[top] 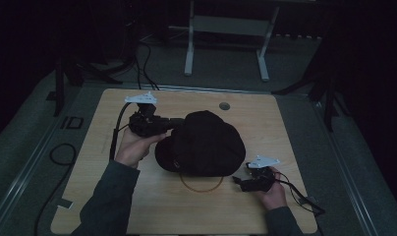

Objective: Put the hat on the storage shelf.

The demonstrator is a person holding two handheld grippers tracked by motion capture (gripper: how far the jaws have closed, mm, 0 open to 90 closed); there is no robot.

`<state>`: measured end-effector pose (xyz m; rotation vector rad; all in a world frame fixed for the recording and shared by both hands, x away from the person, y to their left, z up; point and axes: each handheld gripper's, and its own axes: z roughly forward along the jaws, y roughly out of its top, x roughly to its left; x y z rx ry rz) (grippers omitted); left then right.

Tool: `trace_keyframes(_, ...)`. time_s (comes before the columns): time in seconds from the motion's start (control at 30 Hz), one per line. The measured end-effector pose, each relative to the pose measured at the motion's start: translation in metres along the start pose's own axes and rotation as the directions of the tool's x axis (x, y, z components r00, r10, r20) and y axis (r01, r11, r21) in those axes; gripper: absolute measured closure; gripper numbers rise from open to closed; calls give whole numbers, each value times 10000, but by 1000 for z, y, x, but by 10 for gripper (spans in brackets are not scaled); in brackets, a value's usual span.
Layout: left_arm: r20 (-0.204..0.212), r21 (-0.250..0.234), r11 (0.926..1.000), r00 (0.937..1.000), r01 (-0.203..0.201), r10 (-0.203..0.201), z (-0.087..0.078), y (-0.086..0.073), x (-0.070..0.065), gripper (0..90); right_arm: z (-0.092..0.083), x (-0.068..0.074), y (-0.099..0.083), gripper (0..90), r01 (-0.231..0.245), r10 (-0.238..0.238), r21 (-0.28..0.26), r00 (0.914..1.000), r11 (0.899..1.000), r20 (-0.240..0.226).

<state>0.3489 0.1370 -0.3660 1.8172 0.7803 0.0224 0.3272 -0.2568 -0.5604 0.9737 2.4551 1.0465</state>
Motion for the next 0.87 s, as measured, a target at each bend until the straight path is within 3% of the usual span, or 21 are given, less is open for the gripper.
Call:
trace_keyframes(0.27, 500, 94, 9999, 9987, 122, -127, 4, -17, 3, 859, 0, 0, 0, 186, 1, -1, 0, 10000, 10000, 1)
trace_keyframes(0.37, 394, -124, 9995, 9988, 282, -277, 1, -18, 7, 701, 0, 0, 0, 187, 0, 0, 0, 10000, 10000, 0)
trace_keyframes(0.47, 243, -358, 9993, 9996, 137, -129, -5, -17, 9, 576, 0, 0, 0, 187, 0, 0, 1, 10000, 10000, -1)
trace_keyframes(0.53, 39, -471, 9989, 10000, 25, -23, -9, -16, 9, 538, 0, 0, 0, 186, 0, 0, 0, 10000, 10000, -2)
trace_keyframes(0.6, -443, -470, 9988, 9989, -138, 118, -13, -14, 9, 510, 0, 0, 0, 187, 0, 0, 0, 10000, 10000, -1)
trace_keyframes(0.73, -997, -523, 9986, 9950, -107, 55, -17, -13, 13, 495, 0, 0, 0, 187, 2, -2, 0, 10000, 10000, 0)
trace_keyframes(0.87, -1663, -358, 9993, 9861, -114, 53, -23, -15, 18, 475, 0, 0, 0, 186, 1, -1, 1, 10000, 10000, -2)
